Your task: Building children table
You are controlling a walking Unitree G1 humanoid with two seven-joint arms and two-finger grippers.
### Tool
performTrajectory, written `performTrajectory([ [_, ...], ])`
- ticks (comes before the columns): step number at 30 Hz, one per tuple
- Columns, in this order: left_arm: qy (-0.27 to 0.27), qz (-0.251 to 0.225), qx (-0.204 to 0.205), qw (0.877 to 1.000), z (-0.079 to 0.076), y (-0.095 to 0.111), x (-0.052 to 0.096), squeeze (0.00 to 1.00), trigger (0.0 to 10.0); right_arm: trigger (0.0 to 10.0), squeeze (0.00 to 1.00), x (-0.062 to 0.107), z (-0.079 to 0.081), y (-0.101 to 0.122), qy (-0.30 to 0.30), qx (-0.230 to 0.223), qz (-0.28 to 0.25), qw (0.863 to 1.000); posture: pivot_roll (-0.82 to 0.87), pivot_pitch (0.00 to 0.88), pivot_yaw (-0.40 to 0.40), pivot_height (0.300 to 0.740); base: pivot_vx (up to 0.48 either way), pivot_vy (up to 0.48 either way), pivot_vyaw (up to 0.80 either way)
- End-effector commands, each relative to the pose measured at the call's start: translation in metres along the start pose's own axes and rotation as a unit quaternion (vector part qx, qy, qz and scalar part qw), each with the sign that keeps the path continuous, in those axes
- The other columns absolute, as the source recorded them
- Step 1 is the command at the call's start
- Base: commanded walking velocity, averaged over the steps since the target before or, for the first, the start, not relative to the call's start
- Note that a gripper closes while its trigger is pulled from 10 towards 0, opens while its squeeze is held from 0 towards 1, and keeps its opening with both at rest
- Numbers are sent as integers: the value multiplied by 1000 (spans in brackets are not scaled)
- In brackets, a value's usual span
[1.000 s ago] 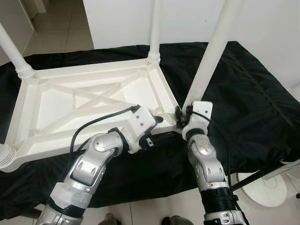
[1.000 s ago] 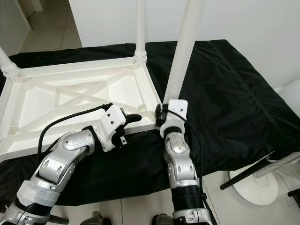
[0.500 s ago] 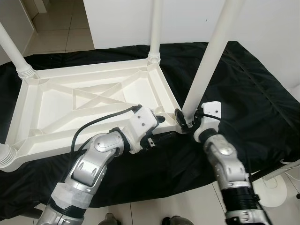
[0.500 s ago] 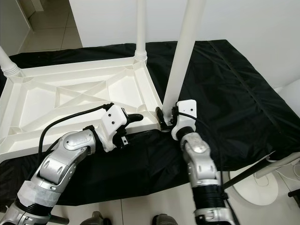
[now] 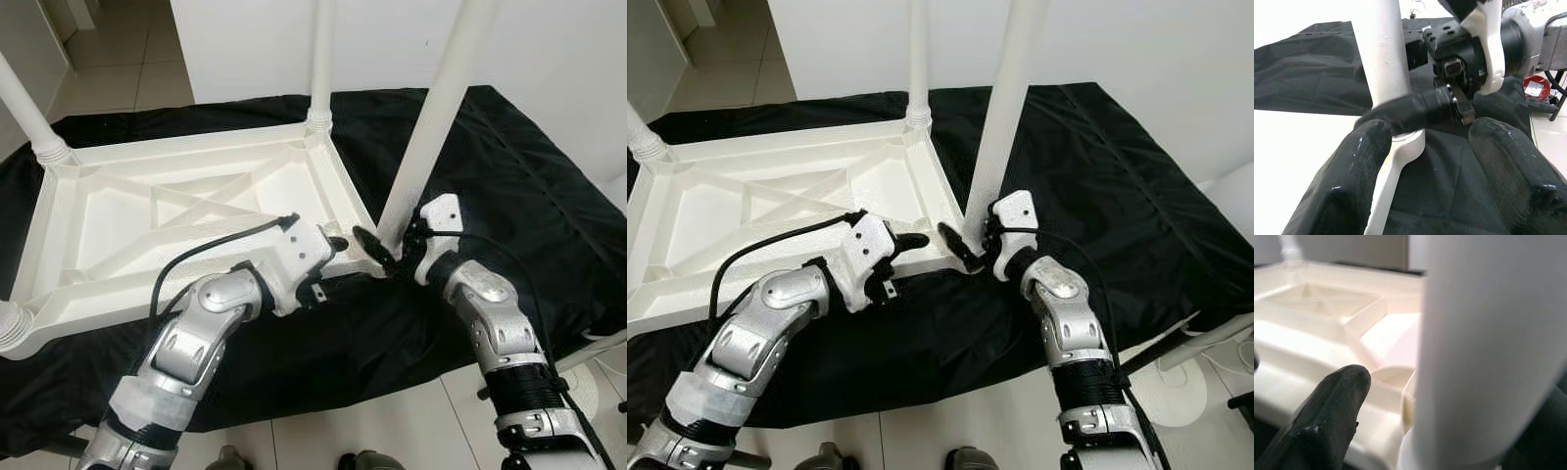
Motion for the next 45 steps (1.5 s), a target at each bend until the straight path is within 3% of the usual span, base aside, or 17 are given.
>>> performTrajectory([
  [1, 8, 3, 6, 1000, 3, -2, 1, 0, 10000, 5373, 0, -1, 2, -2, 12, 6, 3, 1000, -75, 43, 24, 740, 0, 0, 0],
  [2, 9, 3, 6, 1000, 4, -2, 1, 0, 10000, 1922, 0, 0, 2, -6, 15, 2, 8, 1000, -73, 42, 22, 740, 0, 0, 0],
  [3, 9, 3, 6, 1000, 4, -2, 1, 0, 10000, 1922, 0, 0, 2, -6, 15, 2, 8, 1000, -73, 42, 22, 740, 0, 0, 0],
  [4, 11, 3, 6, 1000, 4, -2, 2, 0, 10000, 0, 0, 2, 2, -8, 18, -4, 10, 1000, -68, 42, 19, 740, 0, 0, 0],
  [19, 11, 4, 6, 1000, 5, -2, 2, 0, 10000, 0, 0, 8, 1, -19, 13, -26, 17, 999, -70, 46, 28, 740, 0, 0, 0],
  [20, 10, 4, 6, 1000, 5, -2, 3, 0, 10000, 10000, 0, 8, 1, -19, -1, -31, 15, 999, -72, 49, 29, 740, 0, 0, 0],
  [27, 9, 5, 7, 1000, 3, -2, 3, 0, 10000, 10000, 0, 1, 1, -13, -107, -48, 5, 993, -72, 54, 25, 740, 0, 0, 0],
  [30, 9, 5, 9, 1000, 3, -3, 3, 0, 10000, 10000, 0, -3, 8, -6, -145, -46, 3, 988, -72, 57, 24, 740, 0, 0, 0],
  [35, 13, 6, 10, 1000, 4, -4, 4, 0, 10000, 10000, 0, -3, 7, -8, -199, -78, 13, 977, -75, 60, 24, 740, 0, 0, 0],
  [38, 14, 9, 10, 1000, 5, -5, 4, 0, 10000, 10000, 0, -4, 10, -6, -247, -85, 14, 965, -72, 61, 19, 740, 0, 0, 0],
  [39, 15, 11, 10, 1000, 5, -6, 5, 0, 10000, 10000, 0, -4, 16, -5, -290, -99, 12, 952, -70, 60, 19, 740, 0, 0, 0],
  [40, 16, 11, 10, 1000, 4, -7, 5, 0, 10000, 10000, 0, -4, 18, -4, -302, -105, 12, 948, -70, 60, 19, 740, 0, 0, 0],
  [45, 15, 13, 11, 1000, 2, -7, 4, 0, 10000, 10000, 0, -9, 31, -2, -302, -116, 11, 946, -64, 58, 17, 740, 0, 0, 0],
])
Point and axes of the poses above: a point about 5 cm out from each wrist's last joint towards the gripper, its own x axis pointing back from the gripper into the wrist, its own y axis along the axis of the wrist's last joint, z = x × y, the point moved 4 cm from there along -x, pointing out of the wrist towards the gripper, and after that the axes turned 2 degrees about x, right-handed, at the moved point
